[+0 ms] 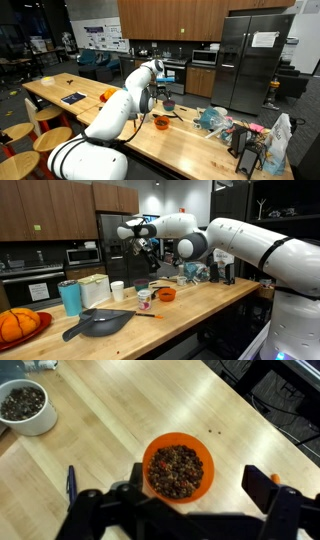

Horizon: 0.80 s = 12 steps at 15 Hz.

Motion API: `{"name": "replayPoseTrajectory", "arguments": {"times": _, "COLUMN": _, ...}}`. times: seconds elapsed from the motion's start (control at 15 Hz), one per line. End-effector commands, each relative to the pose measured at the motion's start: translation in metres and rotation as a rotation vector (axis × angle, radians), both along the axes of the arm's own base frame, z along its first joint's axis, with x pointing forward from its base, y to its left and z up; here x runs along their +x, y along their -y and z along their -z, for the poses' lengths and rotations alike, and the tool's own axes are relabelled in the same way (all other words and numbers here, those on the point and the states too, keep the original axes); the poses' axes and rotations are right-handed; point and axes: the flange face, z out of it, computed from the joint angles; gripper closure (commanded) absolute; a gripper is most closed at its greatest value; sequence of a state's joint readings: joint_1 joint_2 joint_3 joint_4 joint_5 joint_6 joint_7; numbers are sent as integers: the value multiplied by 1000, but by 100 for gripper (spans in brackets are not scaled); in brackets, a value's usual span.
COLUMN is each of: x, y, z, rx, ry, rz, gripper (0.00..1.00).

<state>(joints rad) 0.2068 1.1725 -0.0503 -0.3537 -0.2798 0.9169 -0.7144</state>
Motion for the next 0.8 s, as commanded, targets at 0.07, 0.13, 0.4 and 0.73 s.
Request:
{"name": "replayPoseTrajectory", "arguments": {"times": 0.07, "x": 2, "y": -16, "z": -96, "rx": 84, "ry": 224, "rz": -4, "gripper": 0}}
{"name": "replayPoseTrajectory", "arguments": {"times": 0.13, "x": 3, "y": -20, "z": -112, "rx": 97, "ry": 275, "rz": -1, "gripper": 0}}
{"name": "replayPoseTrajectory", "arguments": {"times": 0.4, "x": 27, "y": -10, "z": -118, "rx": 149, "ry": 459, "rz": 92, "gripper": 0}}
{"name": "replayPoseTrajectory", "arguments": {"times": 0.73, "x": 43, "y": 3, "z": -96, "rx": 158, "ry": 513, "rz": 187, "gripper": 0}}
